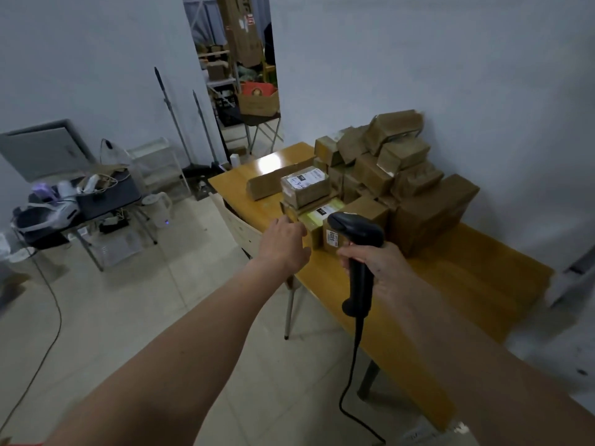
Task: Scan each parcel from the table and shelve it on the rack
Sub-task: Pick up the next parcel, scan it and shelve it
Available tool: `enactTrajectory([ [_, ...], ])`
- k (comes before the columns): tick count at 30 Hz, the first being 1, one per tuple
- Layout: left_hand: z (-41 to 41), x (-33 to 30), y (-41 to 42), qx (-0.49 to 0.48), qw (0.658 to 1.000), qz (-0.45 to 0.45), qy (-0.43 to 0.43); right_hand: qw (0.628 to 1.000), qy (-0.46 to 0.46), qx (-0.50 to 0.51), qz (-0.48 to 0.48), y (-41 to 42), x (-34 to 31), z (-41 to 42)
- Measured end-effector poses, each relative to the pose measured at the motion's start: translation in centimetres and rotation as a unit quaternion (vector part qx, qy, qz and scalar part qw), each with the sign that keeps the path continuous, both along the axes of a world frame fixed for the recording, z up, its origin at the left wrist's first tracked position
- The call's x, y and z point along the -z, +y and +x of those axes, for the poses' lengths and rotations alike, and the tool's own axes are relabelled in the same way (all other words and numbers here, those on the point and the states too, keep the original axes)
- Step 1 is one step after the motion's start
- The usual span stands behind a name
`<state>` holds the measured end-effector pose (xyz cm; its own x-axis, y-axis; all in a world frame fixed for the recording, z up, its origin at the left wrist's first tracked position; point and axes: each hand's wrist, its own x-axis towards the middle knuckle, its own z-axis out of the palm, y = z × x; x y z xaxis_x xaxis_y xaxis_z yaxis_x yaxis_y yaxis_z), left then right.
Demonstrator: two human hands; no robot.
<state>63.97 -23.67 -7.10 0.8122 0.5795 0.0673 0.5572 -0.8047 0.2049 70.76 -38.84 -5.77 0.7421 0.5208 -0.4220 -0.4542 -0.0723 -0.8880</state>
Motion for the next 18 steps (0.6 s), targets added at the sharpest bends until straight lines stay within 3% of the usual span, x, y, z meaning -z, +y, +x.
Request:
enactTrajectory([
  [18,18.7,6.9,7.3,0.119,0.981,-0.07,0.136,0.975,0.065,0.196,-0.079,5.7,3.8,12.0],
])
